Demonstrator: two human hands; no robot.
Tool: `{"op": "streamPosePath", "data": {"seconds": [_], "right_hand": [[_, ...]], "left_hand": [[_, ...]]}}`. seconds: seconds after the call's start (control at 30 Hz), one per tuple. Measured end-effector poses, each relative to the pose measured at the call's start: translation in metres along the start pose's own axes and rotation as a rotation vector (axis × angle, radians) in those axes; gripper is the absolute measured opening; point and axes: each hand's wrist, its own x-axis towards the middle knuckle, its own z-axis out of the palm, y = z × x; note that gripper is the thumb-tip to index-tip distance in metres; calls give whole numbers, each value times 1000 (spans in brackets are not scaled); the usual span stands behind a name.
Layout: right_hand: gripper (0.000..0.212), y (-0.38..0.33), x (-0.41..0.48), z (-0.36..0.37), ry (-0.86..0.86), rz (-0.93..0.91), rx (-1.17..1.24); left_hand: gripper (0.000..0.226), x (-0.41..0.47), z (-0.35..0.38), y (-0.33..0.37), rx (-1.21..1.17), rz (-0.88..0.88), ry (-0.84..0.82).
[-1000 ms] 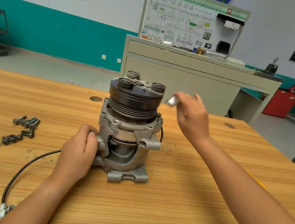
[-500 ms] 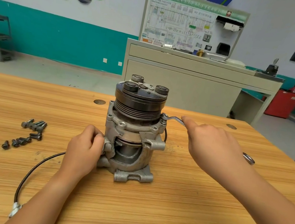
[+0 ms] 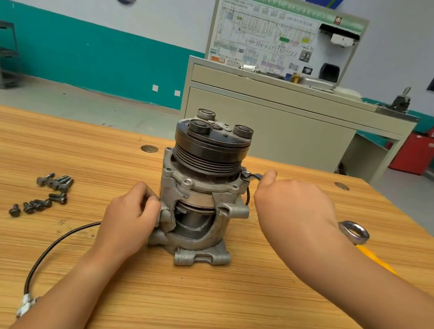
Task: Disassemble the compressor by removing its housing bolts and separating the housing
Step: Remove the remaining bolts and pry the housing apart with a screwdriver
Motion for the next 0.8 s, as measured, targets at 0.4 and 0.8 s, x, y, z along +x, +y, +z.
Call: {"op": "streamPosePath", "data": {"seconds": [0.4,0.8], "right_hand": [[34,68,44,27,115,-238,-137],[29,55,91,59,687,114,855]], "left_hand": [[19,-1,2,-2,-70,-10,9],[14,-2,2,-5,-147,25,7]]}}
